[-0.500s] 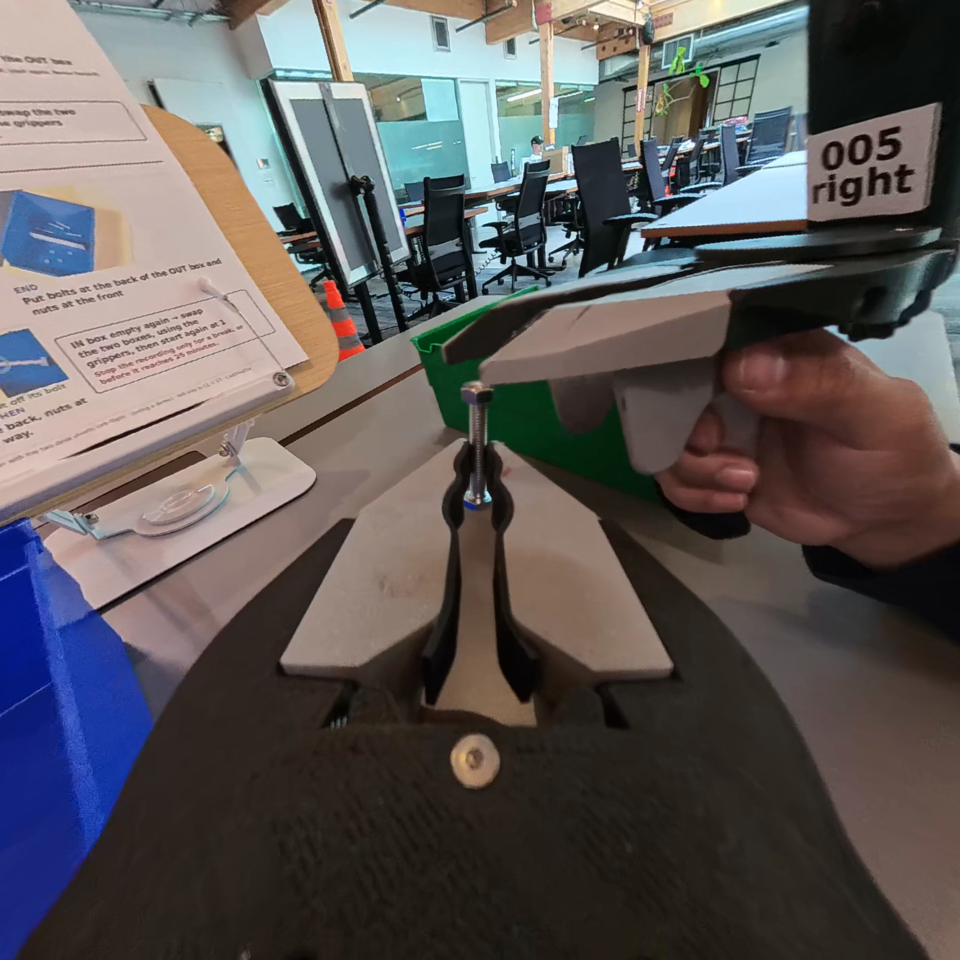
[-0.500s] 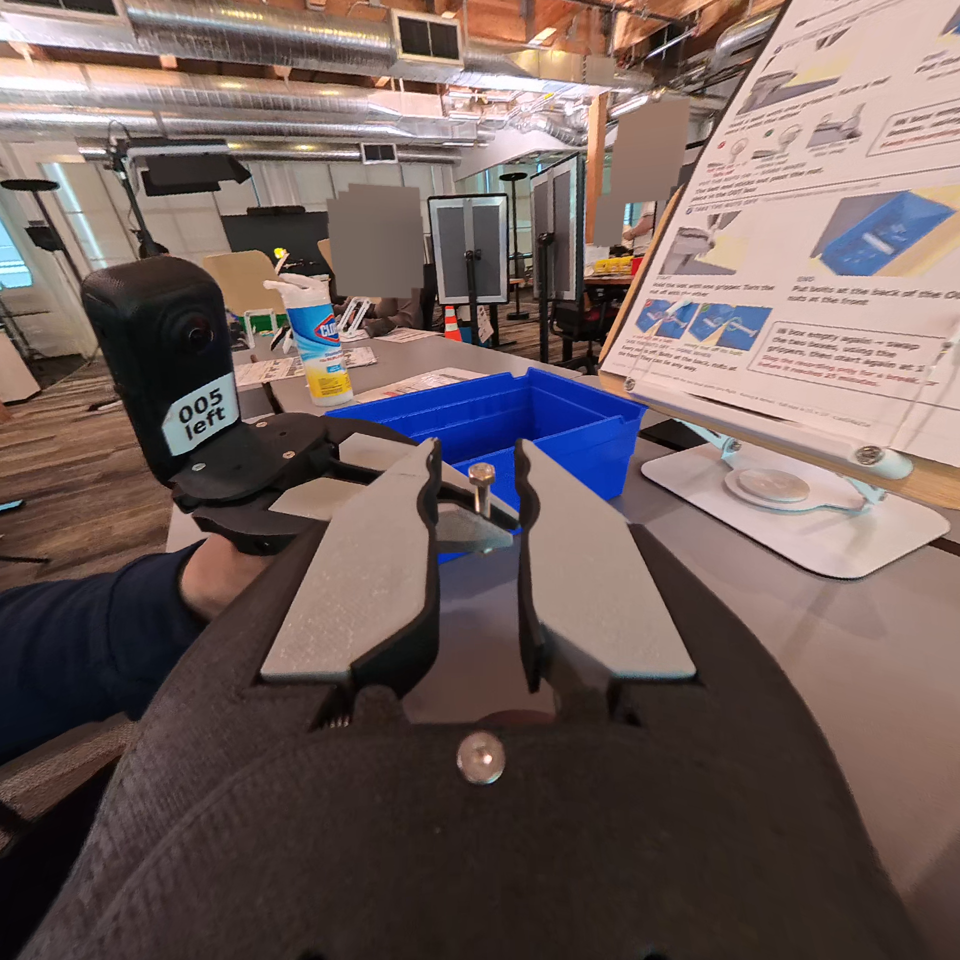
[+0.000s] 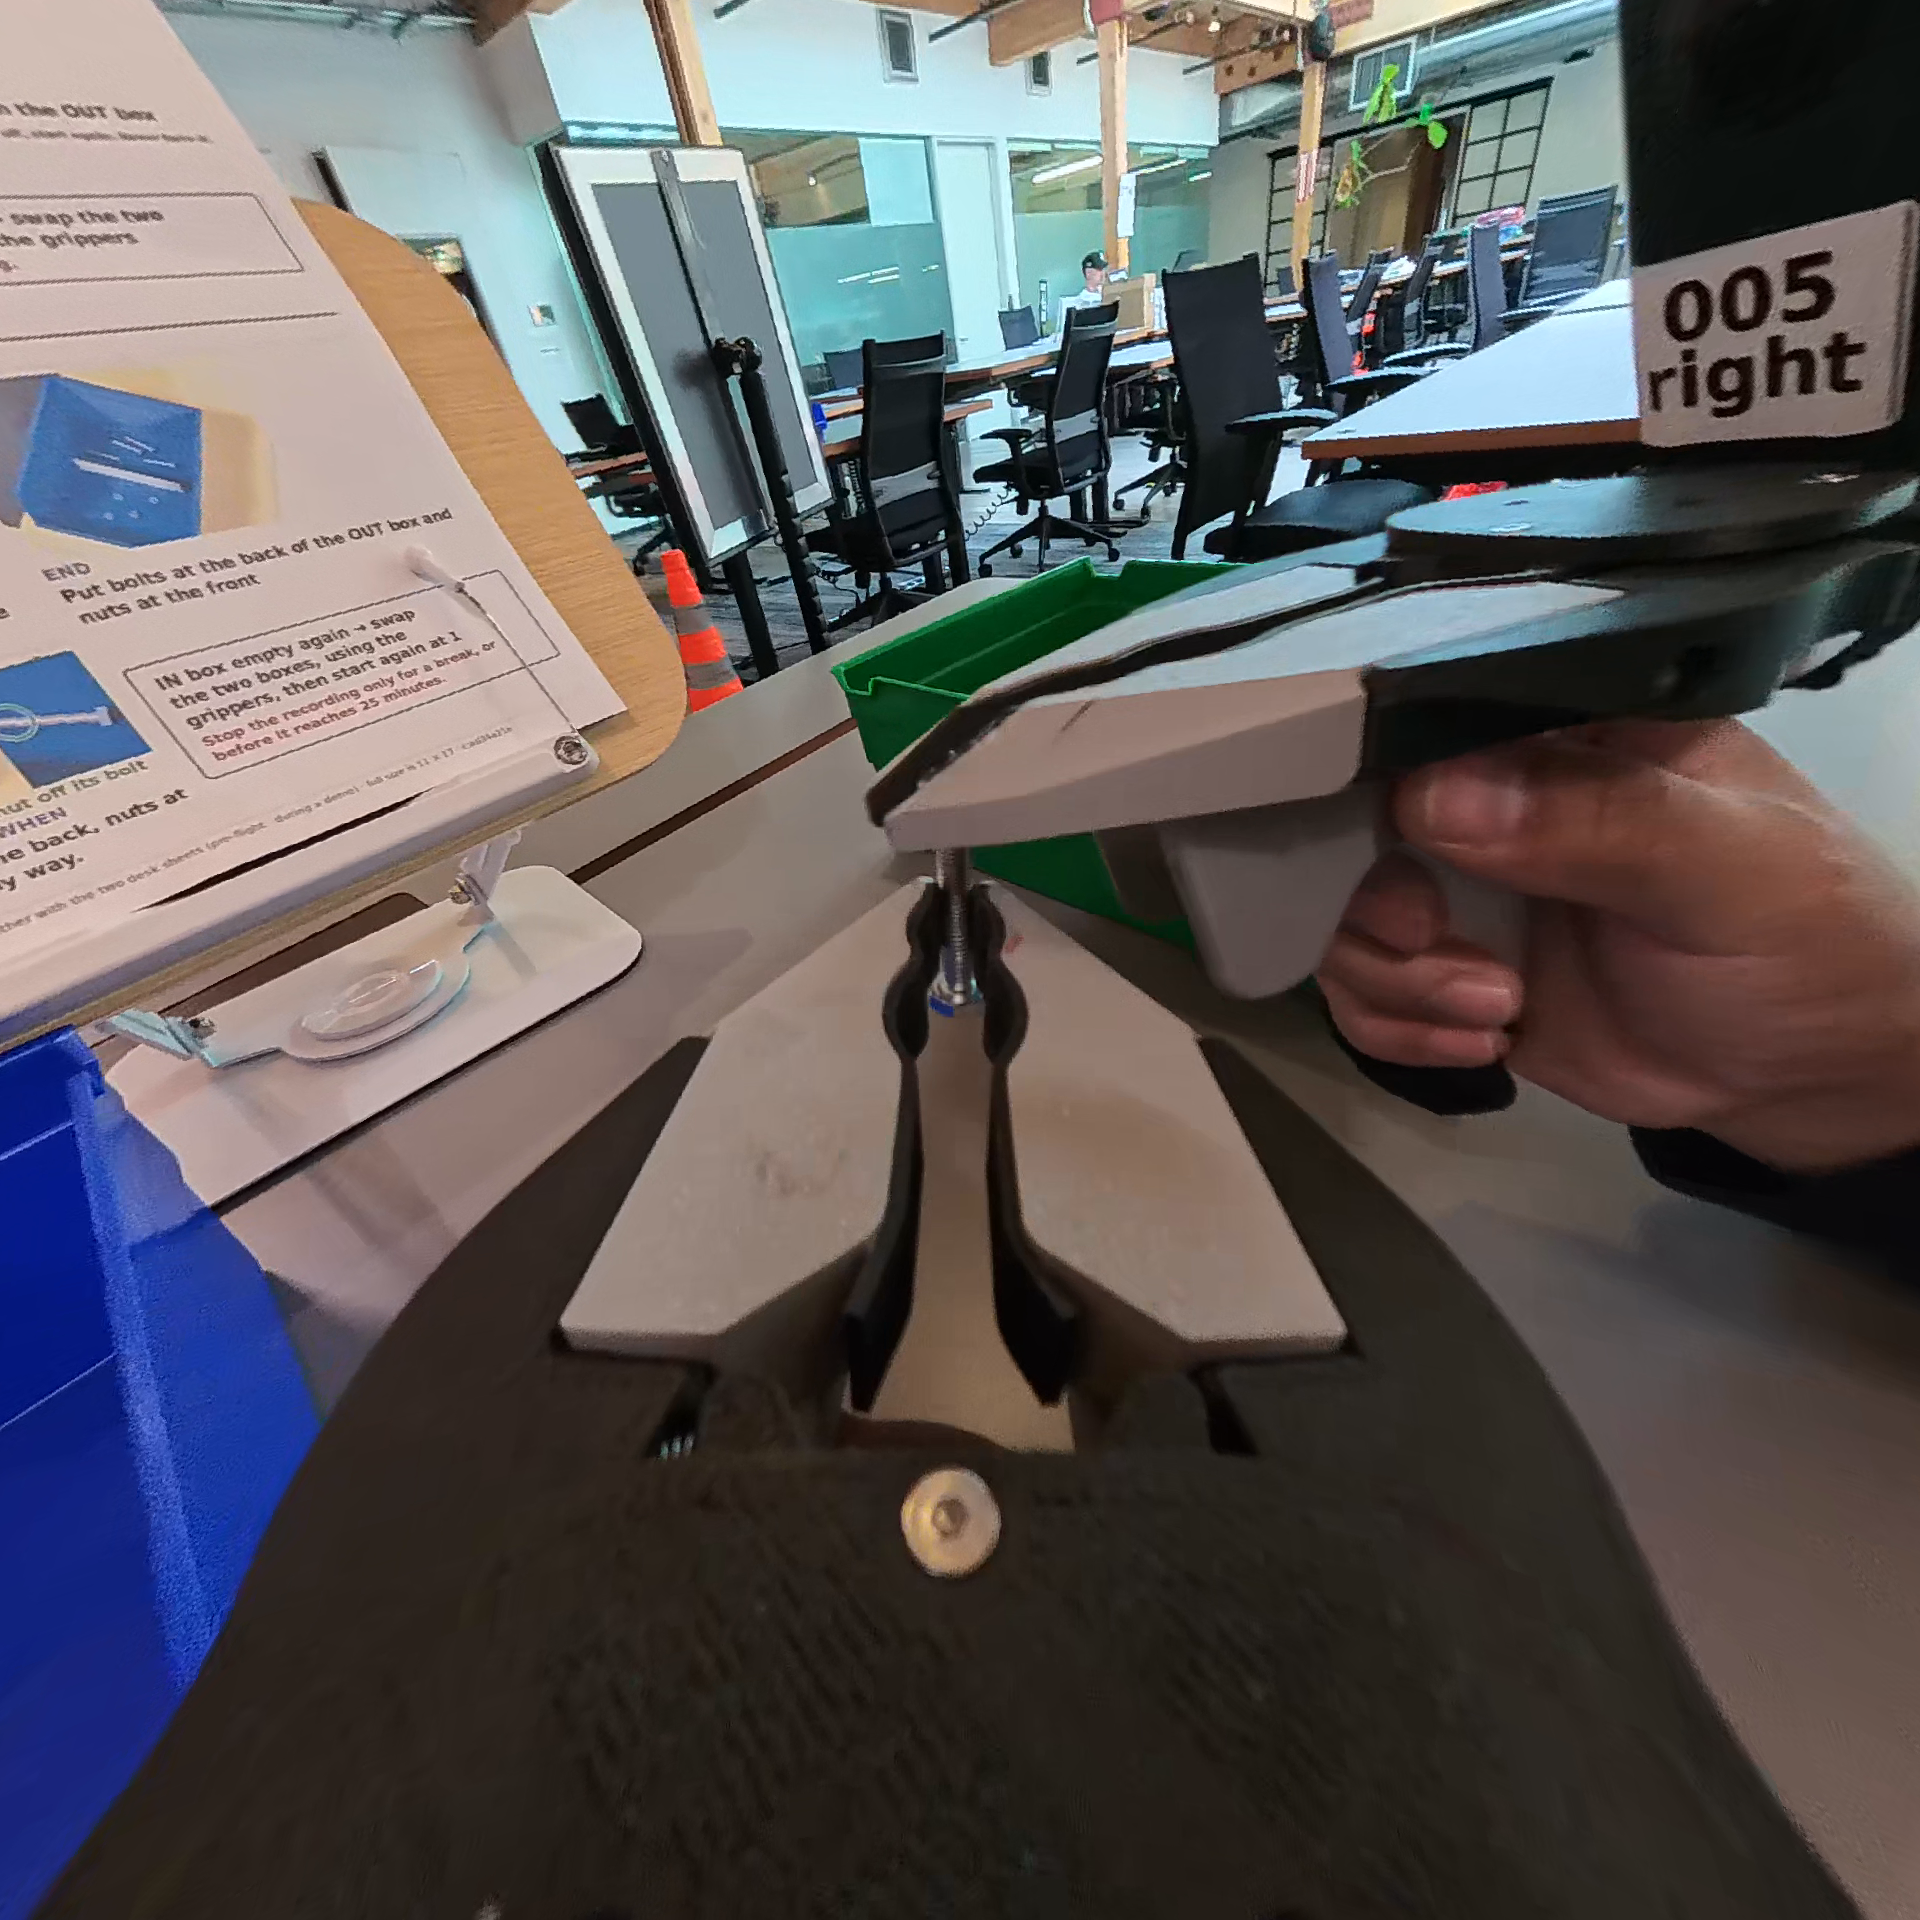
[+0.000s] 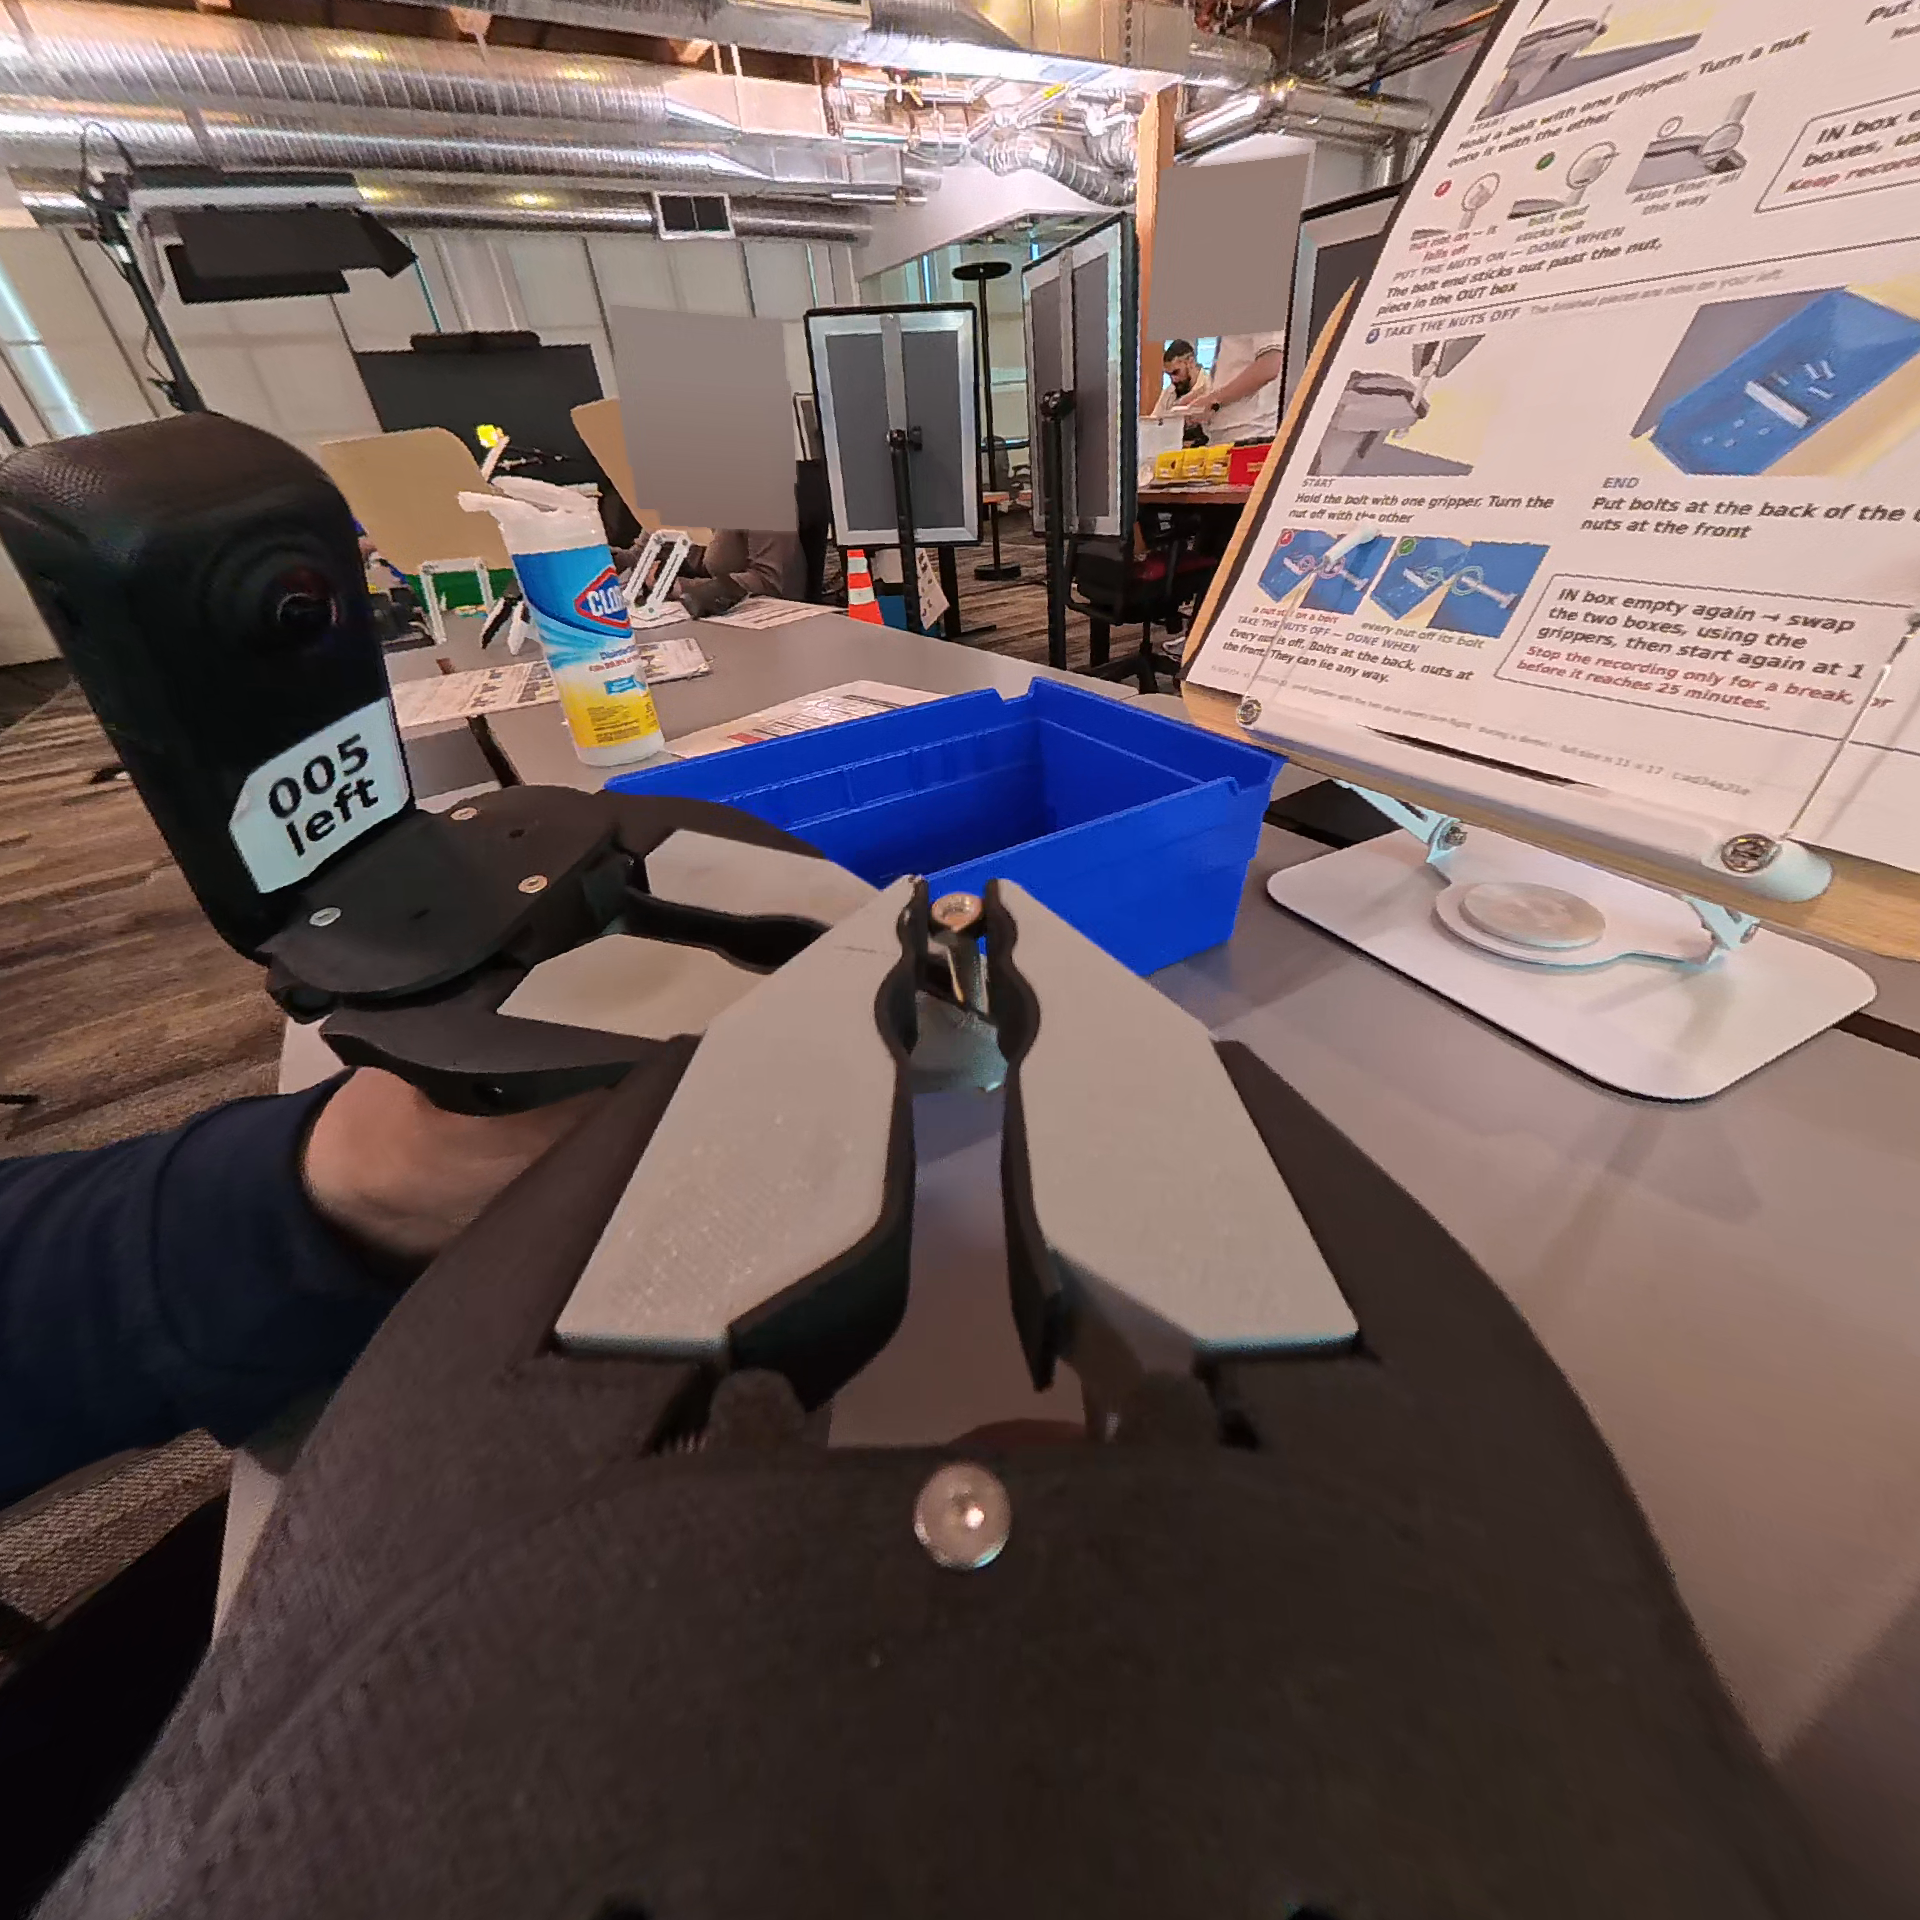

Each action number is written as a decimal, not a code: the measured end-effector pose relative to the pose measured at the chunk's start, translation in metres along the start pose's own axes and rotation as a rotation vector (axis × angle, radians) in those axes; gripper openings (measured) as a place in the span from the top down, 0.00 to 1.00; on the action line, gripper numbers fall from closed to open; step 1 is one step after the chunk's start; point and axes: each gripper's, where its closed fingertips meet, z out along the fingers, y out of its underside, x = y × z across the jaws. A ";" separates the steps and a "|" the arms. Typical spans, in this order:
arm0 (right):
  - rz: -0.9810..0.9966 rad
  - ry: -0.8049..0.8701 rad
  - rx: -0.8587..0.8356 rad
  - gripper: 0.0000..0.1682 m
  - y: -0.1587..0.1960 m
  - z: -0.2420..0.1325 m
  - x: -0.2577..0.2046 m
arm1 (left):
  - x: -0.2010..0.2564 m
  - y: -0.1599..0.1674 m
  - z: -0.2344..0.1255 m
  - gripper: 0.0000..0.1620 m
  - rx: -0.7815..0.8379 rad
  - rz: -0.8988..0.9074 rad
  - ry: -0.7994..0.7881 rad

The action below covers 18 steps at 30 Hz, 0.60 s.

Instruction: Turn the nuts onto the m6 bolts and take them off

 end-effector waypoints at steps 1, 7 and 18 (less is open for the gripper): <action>0.001 -0.009 0.002 0.96 0.000 0.000 -0.001 | 0.001 0.000 0.000 0.99 0.002 0.005 0.003; 0.037 -0.056 0.009 0.96 -0.001 0.000 -0.005 | 0.006 -0.001 0.000 0.99 0.006 0.003 0.026; 0.021 -0.034 0.016 0.88 -0.003 -0.002 -0.001 | -0.002 -0.001 -0.001 0.99 0.009 -0.002 -0.007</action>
